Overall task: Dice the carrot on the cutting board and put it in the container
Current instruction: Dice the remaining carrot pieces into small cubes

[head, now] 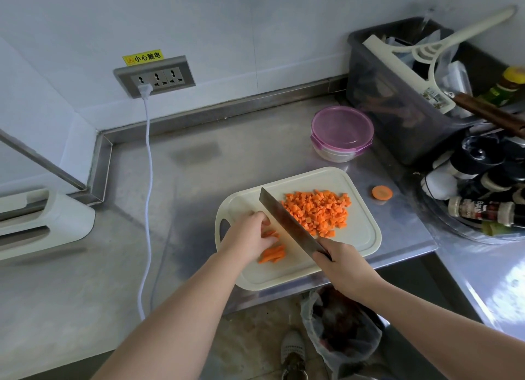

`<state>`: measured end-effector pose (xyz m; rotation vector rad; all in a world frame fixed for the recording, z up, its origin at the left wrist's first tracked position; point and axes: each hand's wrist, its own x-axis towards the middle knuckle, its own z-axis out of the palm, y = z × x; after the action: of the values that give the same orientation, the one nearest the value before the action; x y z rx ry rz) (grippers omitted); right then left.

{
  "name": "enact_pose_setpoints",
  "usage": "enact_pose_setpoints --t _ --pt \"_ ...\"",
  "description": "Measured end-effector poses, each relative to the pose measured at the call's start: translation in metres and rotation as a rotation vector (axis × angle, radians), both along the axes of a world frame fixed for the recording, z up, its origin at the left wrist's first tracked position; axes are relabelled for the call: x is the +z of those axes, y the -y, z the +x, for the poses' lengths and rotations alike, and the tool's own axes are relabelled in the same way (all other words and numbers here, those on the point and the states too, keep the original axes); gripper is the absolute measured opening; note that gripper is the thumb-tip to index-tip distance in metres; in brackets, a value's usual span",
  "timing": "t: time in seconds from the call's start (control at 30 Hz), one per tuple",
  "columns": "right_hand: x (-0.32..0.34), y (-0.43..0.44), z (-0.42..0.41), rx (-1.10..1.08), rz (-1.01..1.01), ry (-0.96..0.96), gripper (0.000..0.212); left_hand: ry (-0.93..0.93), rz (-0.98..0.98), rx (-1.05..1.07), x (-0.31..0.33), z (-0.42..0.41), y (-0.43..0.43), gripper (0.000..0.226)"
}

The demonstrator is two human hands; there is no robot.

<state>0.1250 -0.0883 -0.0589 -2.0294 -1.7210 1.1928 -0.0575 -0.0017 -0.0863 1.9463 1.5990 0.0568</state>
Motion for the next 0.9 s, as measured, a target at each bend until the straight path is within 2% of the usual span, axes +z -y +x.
enact_pose_setpoints --t 0.33,0.53,0.73,0.9 --pt "0.0008 -0.0022 0.0027 -0.026 -0.016 0.001 0.032 -0.049 0.104 -0.048 -0.0012 0.0053 0.0040 0.013" --pt "-0.0031 -0.0008 0.0016 -0.017 -0.018 -0.006 0.032 -0.043 0.083 -0.057 -0.0043 0.0051 0.0047 0.024" --pt "-0.0010 -0.0007 0.0006 -0.022 -0.030 -0.030 0.032 -0.053 0.091 -0.071 -0.0024 0.0086 0.0035 0.015" --pt "0.0004 -0.0025 0.0012 -0.031 -0.034 -0.018 0.032 0.008 0.094 -0.024 -0.0026 0.0068 0.0037 0.014"
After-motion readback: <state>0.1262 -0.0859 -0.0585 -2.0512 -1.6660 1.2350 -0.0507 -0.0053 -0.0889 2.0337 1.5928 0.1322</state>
